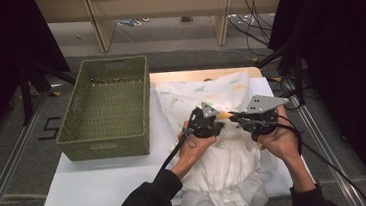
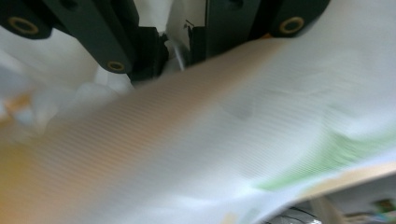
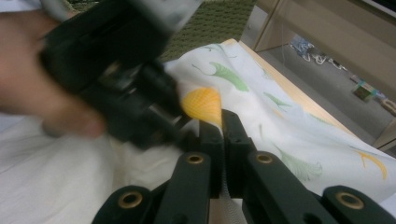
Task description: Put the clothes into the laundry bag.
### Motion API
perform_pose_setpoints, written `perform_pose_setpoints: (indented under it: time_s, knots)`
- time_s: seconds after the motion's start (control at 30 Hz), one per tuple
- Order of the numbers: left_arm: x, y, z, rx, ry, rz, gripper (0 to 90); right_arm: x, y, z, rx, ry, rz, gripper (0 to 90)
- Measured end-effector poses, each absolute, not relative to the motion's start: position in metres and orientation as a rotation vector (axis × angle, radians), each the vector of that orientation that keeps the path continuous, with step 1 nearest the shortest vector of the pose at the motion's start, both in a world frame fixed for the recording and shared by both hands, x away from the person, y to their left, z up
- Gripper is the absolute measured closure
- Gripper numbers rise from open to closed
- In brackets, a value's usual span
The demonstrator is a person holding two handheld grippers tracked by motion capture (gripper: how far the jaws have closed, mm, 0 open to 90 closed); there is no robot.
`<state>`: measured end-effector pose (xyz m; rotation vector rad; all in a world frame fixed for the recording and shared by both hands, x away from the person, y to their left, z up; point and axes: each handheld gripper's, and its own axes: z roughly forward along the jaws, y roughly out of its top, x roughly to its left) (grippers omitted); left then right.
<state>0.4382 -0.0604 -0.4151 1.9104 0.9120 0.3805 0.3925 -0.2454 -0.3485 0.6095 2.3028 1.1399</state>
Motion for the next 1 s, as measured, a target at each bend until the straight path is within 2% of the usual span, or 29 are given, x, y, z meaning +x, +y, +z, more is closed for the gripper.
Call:
perform_pose_setpoints:
  time_s: [0.13, 0.17, 0.2, 0.3, 0.37, 0.47, 0.6, 0.7, 0.8, 0.87, 0.93, 1.0]
  knots:
    - [0.450, -0.058, -0.417, 1.907, 0.940, 0.401, 75.4, 0.391, -0.242, -0.349, 0.598, 2.316, 1.120, 90.0]
    - [0.450, -0.060, -0.427, 1.962, 0.939, 0.360, 70.1, 0.393, -0.241, -0.352, 0.600, 2.327, 1.102, 90.0]
    - [0.446, -0.058, -0.429, 1.949, 0.936, 0.349, 65.7, 0.394, -0.242, -0.354, 0.608, 2.329, 1.101, 90.0]
    - [0.432, -0.047, -0.422, 2.013, 0.883, 0.253, 42.5, 0.395, -0.244, -0.356, 0.626, 2.332, 1.112, 90.0]
    - [0.416, -0.033, -0.413, 2.042, 0.825, 0.256, 33.9, 0.395, -0.247, -0.354, 0.633, 2.322, 1.124, 90.0]
    - [0.391, -0.006, -0.403, 2.083, 0.773, 0.277, 26.5, 0.395, -0.248, -0.353, 0.633, 2.314, 1.124, 90.0]
    - [0.378, 0.021, -0.405, 2.115, 0.795, 0.301, 20.4, 0.395, -0.247, -0.353, 0.633, 2.319, 1.122, 90.0]
    - [0.373, 0.048, -0.425, 2.153, 0.907, 0.247, 15.7, 0.394, -0.245, -0.354, 0.626, 2.321, 1.120, 90.0]
    - [0.380, 0.051, -0.447, 2.178, 0.950, 0.194, 15.7, 0.394, -0.243, -0.354, 0.621, 2.321, 1.117, 90.0]
    - [0.382, 0.049, -0.450, 2.181, 0.950, 0.180, 19.8, 0.394, -0.242, -0.354, 0.620, 2.323, 1.121, 90.0]
    - [0.385, 0.027, -0.457, 2.142, 0.888, 0.085, 38.6, 0.395, -0.241, -0.355, 0.607, 2.318, 1.106, 90.0]
    - [0.385, 0.012, -0.457, 2.117, 0.833, 0.070, 51.8, 0.395, -0.240, -0.356, 0.611, 2.336, 1.114, 90.0]
